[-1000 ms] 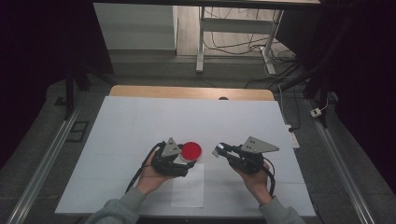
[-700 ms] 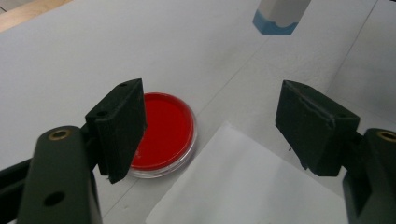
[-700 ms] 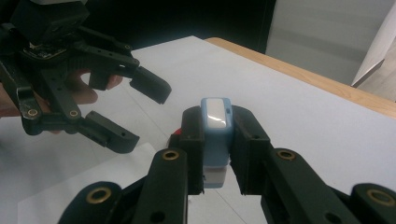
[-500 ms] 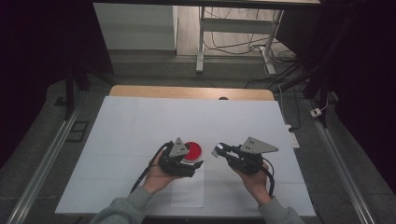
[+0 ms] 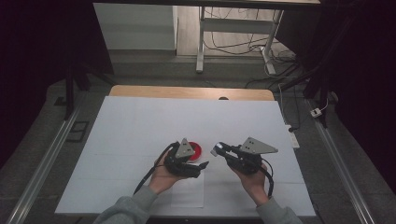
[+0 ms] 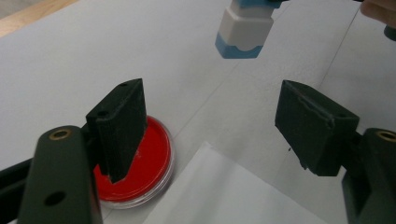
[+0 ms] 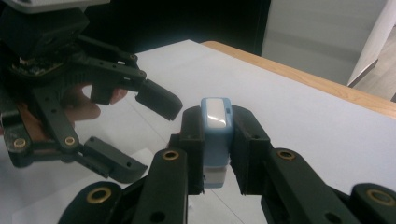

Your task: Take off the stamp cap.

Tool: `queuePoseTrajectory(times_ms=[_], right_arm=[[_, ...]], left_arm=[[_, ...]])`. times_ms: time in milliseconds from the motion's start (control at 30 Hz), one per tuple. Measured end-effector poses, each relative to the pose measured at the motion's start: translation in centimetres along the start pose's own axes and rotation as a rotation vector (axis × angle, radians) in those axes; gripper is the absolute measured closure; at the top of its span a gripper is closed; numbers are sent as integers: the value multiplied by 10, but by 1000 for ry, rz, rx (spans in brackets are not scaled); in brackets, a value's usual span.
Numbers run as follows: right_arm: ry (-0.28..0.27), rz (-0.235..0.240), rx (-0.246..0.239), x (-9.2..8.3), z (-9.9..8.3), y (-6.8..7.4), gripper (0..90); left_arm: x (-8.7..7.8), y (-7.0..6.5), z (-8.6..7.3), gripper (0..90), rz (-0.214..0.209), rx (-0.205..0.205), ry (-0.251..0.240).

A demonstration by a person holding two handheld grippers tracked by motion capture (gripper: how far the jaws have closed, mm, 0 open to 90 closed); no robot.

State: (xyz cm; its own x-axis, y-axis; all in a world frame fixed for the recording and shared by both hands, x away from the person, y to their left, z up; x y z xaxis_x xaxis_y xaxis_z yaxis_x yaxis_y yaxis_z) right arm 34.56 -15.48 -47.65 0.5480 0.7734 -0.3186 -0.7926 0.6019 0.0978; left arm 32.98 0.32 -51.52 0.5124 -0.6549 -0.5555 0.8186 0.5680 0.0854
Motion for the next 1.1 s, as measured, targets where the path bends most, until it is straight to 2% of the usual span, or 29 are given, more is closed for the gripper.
queuePoseTrajectory(times_ms=[400, 767, 1100], right_arm=[[-20, 6, 50, 7, -2, 5, 755], [-48, 3, 69, 10, -3, 10, 755], [-50, 9, 87, 11, -4, 10, 755]], left_arm=[[7, -4, 3, 277, 16, 29, -2], [9, -4, 1, 313, 31, 49, 12], [13, -4, 2, 350, 39, 54, 8]])
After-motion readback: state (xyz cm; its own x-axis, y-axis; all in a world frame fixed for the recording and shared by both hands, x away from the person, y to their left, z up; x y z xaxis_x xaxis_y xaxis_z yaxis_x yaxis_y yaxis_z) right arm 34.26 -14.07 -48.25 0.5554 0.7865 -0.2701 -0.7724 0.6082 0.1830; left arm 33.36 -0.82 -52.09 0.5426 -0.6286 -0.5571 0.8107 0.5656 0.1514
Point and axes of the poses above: each handheld gripper's, and its own axes: x roughly forward along the jaws, z roughly out of its top, y roughly to its left, the point moved 6 cm from there along x, roughly forward along the jaws, and after that the axes turned 6 degrees about x, right-handed, at the moved point
